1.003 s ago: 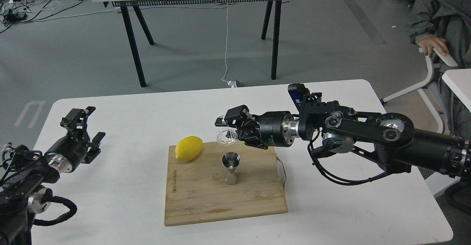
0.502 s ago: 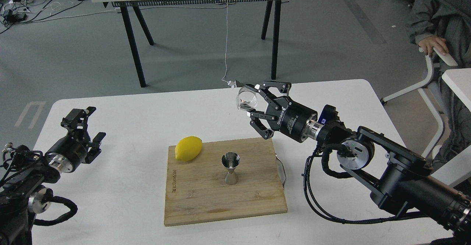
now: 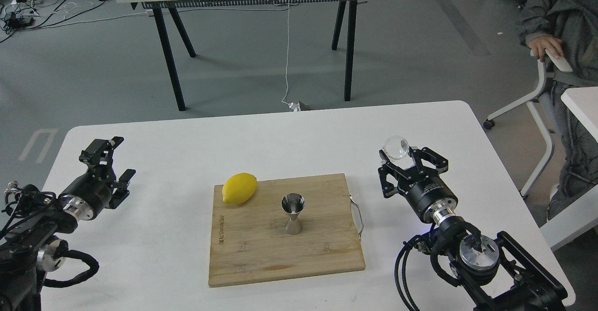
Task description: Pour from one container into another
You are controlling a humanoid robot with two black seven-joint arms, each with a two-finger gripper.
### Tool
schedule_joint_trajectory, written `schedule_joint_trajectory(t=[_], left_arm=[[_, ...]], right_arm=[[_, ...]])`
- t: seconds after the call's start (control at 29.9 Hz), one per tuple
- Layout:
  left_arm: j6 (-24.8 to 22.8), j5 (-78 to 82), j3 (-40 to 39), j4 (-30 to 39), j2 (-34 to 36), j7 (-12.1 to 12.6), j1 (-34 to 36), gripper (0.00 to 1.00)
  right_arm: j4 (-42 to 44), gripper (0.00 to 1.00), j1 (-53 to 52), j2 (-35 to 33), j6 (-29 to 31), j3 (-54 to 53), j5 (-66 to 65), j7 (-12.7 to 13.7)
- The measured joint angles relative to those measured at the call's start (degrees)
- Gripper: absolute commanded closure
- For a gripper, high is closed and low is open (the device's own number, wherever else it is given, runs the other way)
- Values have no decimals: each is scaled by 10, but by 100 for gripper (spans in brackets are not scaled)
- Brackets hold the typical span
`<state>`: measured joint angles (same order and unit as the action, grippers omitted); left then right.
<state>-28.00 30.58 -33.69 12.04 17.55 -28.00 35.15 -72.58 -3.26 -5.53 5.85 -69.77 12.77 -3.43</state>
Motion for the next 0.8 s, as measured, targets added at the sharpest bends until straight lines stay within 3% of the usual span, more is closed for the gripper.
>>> schedule_joint_trajectory(t=[0.23,0.57,0.8], left_arm=[[0,-1,1,0,-4,0,0,0],[0,-3,1,0,-2,0,0,0],[0,-3,1,0,-3,0,0,0]], right_arm=[[4,61,46,51,-51,-58,4,1],[4,61,65,55,-139,-103,4,0],[5,61,79,55,-157,-115,4,0]])
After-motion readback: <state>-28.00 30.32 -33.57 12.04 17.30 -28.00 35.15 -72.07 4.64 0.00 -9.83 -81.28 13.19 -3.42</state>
